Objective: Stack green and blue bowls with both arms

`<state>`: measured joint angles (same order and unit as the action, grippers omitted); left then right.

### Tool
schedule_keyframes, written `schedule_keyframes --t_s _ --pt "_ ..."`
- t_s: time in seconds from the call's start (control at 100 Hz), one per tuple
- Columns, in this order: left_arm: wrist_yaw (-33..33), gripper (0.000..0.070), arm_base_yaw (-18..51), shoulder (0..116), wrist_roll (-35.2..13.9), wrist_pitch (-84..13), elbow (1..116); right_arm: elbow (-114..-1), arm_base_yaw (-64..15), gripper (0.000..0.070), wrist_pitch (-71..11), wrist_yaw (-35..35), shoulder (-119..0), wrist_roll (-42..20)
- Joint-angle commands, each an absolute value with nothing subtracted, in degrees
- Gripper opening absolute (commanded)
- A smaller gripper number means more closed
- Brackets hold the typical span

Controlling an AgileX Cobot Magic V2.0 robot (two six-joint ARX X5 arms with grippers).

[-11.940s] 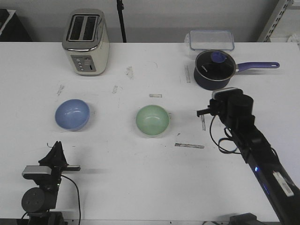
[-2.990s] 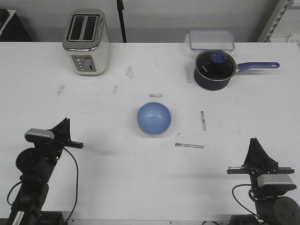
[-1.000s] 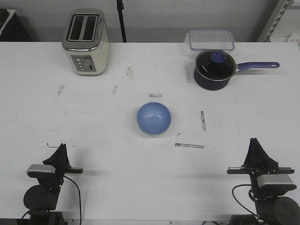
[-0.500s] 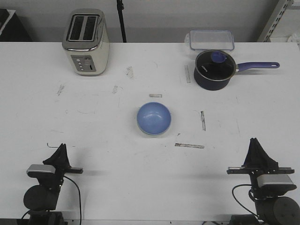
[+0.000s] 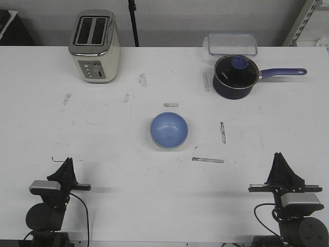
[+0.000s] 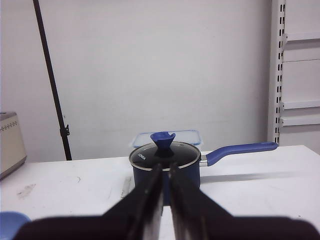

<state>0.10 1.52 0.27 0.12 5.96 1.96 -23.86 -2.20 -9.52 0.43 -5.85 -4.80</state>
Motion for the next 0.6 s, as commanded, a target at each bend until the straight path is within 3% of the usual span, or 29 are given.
schedule_keyframes --t_s 0.0,0.14,0.59 --pt "0.12 0.0002 1.45 0.19 0.45 6.72 0.71 -21.45 -2.33 0.0014 -8.88 0.34 -4.56 -2.81" --pt "0.1 0.0003 1.45 0.19 0.47 6.68 0.71 -16.03 -2.24 0.0013 -8.51 0.05 0.16 -2.7" --pt "0.1 0.0002 1.45 0.19 0.45 6.48 0.71 -4.91 -0.49 0.0014 -0.64 -1.37 -0.08 -2.74"
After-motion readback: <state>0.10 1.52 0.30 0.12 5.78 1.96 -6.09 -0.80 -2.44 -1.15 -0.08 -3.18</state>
